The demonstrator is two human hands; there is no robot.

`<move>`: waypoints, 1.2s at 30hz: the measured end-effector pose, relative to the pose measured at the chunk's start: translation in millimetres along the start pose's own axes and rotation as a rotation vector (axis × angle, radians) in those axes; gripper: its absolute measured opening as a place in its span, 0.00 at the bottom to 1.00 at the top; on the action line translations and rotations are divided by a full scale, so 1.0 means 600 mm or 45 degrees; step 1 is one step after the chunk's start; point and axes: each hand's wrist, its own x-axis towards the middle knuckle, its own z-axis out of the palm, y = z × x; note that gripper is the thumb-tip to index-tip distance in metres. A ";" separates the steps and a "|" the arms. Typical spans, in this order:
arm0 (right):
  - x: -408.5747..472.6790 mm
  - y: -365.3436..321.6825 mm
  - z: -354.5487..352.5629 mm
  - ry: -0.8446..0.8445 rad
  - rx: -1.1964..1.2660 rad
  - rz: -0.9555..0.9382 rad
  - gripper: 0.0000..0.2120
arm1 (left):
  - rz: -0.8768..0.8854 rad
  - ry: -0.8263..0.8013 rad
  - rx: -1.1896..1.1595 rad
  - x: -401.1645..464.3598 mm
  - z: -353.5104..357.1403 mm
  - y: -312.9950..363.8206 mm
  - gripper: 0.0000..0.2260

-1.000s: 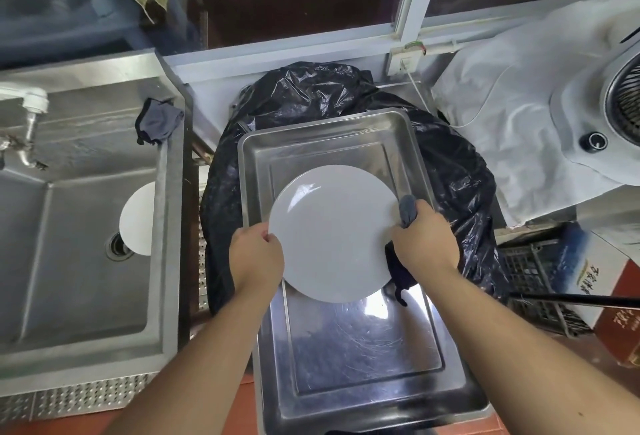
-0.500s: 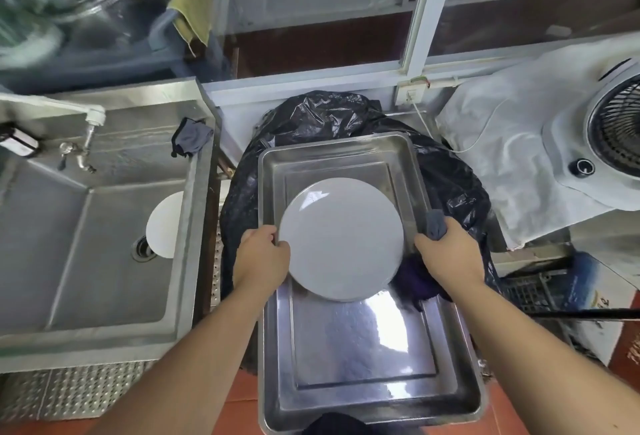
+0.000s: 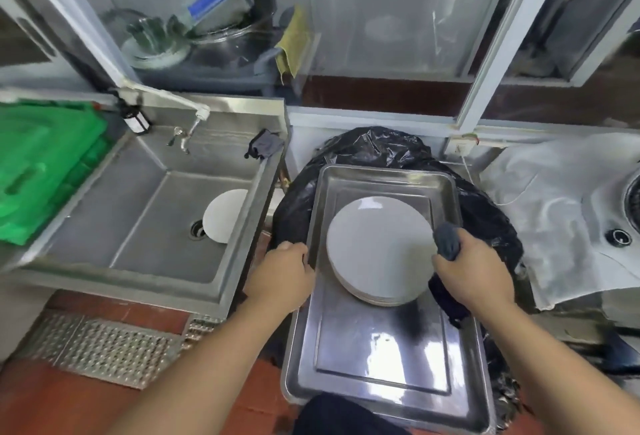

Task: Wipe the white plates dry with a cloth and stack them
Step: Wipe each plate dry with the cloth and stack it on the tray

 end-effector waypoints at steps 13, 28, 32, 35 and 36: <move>-0.189 -0.305 0.124 -0.184 -0.177 -0.476 0.09 | -0.210 0.191 0.066 -0.255 -0.113 -0.300 0.20; -0.450 -0.675 0.333 -0.421 -0.303 -1.170 0.09 | -0.681 0.378 -0.047 -0.533 -0.207 -0.630 0.19; -0.466 -0.767 0.398 -0.526 -0.317 -1.297 0.09 | -0.786 0.356 -0.068 -0.535 -0.230 -0.691 0.22; -0.460 -0.834 0.450 -0.585 -0.375 -1.376 0.16 | -0.880 0.323 -0.076 -0.514 -0.247 -0.736 0.20; -0.456 -0.857 0.468 -0.587 -0.386 -1.402 0.19 | -0.907 0.315 -0.073 -0.502 -0.255 -0.752 0.20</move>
